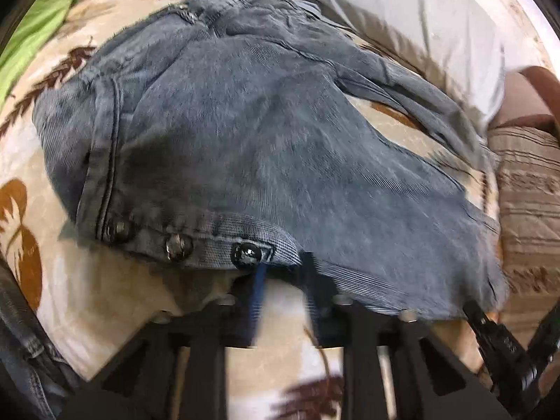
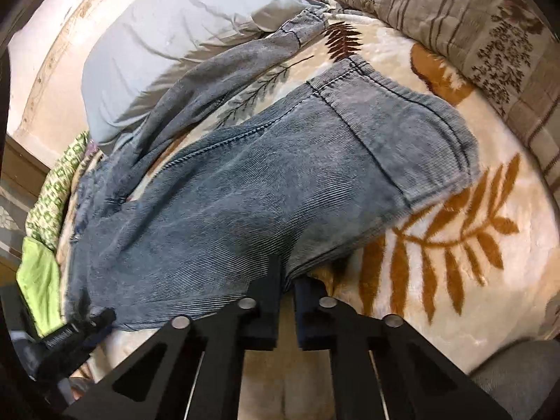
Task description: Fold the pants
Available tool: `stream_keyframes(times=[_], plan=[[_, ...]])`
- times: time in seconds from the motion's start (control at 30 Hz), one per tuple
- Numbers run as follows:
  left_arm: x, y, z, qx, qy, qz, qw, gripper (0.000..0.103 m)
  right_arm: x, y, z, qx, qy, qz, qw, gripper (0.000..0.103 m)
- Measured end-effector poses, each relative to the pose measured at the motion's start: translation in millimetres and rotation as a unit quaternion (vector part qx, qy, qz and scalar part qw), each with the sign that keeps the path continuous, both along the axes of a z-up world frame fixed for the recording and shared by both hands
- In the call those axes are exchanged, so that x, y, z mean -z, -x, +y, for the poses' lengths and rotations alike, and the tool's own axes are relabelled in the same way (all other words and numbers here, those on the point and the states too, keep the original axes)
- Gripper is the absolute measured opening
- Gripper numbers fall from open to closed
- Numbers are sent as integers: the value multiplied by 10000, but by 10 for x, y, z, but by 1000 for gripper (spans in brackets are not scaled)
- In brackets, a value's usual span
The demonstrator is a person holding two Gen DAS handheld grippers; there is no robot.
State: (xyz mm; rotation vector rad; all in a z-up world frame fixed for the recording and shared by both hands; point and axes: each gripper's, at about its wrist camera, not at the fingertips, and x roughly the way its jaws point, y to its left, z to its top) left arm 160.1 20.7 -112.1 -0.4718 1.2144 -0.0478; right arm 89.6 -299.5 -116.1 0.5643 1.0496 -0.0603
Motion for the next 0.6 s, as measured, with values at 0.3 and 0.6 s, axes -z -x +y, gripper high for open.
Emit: stream_keyframes(times=[0.3,0.6], plan=[[-146,259,145,475,26,-62,9988,27,-45,221,16,-39,63,239,9997,34],[-613,259,1272,-578,295,-364,9972,60,-792,520,864,-1580,260,-1197,9798,75]])
